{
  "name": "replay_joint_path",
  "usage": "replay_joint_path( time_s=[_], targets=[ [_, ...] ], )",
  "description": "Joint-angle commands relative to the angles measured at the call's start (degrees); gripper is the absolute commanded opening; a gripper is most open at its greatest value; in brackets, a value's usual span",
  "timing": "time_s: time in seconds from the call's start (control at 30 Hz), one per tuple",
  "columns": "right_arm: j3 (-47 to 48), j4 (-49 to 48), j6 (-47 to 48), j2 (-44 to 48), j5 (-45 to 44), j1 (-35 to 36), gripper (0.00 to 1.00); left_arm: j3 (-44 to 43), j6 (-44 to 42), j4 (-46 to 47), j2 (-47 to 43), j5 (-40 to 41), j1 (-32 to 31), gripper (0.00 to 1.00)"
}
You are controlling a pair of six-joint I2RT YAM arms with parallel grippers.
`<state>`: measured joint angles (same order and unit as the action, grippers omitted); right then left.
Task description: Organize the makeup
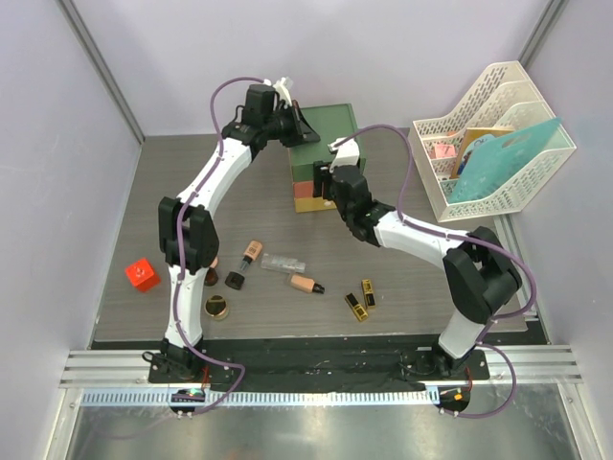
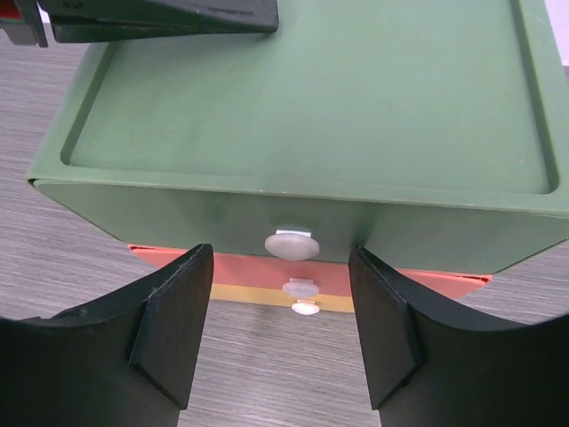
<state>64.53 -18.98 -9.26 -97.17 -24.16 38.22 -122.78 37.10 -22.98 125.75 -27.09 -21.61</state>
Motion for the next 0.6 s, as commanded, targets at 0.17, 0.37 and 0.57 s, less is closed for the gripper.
replay_joint_path(
  time_s=[0.17, 0.37, 0.57],
  targets=[
    [4.7, -3.3, 4.0, -1.5, -5.4, 0.1, 0.67, 1.4, -1.9, -4.4, 1.9, -0.9, 0.2, 0.0],
    [6.5, -3.4, 5.0, -2.4, -9.5, 0.1, 0.62, 2.4, -2.2, -4.6, 1.8, -1.2, 0.2, 0.0],
    [6.6, -3.2, 5.5, -0.2, -10.4, 0.1, 0.53, 3.2, -2.3, -4.5, 1.6, -1.2, 0.2, 0.0]
  ],
)
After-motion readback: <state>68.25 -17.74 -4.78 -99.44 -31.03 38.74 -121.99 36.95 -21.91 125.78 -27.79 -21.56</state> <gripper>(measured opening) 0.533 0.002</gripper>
